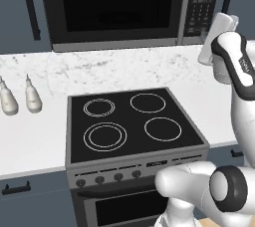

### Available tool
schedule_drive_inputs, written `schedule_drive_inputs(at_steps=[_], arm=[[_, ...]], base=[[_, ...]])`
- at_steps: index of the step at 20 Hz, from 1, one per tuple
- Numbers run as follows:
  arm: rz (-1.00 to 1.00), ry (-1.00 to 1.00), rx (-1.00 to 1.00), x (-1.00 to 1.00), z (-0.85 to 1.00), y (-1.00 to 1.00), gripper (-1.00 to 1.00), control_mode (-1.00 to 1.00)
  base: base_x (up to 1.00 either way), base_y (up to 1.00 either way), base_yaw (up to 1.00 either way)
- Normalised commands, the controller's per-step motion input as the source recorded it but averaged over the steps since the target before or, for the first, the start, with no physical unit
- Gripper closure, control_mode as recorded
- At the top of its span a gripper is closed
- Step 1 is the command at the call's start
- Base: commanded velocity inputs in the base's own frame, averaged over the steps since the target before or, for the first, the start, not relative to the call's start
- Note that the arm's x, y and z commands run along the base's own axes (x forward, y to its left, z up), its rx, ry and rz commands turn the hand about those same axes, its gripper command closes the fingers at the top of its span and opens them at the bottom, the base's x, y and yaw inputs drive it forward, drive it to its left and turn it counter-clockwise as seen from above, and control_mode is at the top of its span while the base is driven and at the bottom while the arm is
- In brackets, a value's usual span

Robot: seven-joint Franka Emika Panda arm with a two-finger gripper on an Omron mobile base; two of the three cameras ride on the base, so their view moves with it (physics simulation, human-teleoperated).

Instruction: Pick the garlic from the sink and place it in the bowl. Then pick the bowl and place it in the microwave. Then close the microwave door and press the start button.

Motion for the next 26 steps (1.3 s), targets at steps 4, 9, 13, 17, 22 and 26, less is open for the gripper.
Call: schedule_drive_inputs(at_steps=[4,9,13,17,22,26], arm=[[-0.05,-0.01,0.0,0.5,0.0,0.0,1.0,-1.0],[-0.05,-0.02,0.0,0.54,0.0,0.0,1.0,-1.0],[0.0,-0.04,0.0,0.42,-0.02,-0.02,1.0,-1.0],[0.0,-0.07,0.0,0.32,-0.15,0.0,1.0,-1.0],[0.0,-0.09,0.0,0.2,-0.22,-0.02,1.0,-1.0],[0.0,-0.05,0.0,0.37,-0.02,-0.14,1.0,-1.0]], base=[[0.0,0.0,0.0],[0.0,0.0,0.0],[0.0,0.0,0.0],[0.0,0.0,0.0],[0.0,0.0,0.0],[0.0,0.0,0.0]])
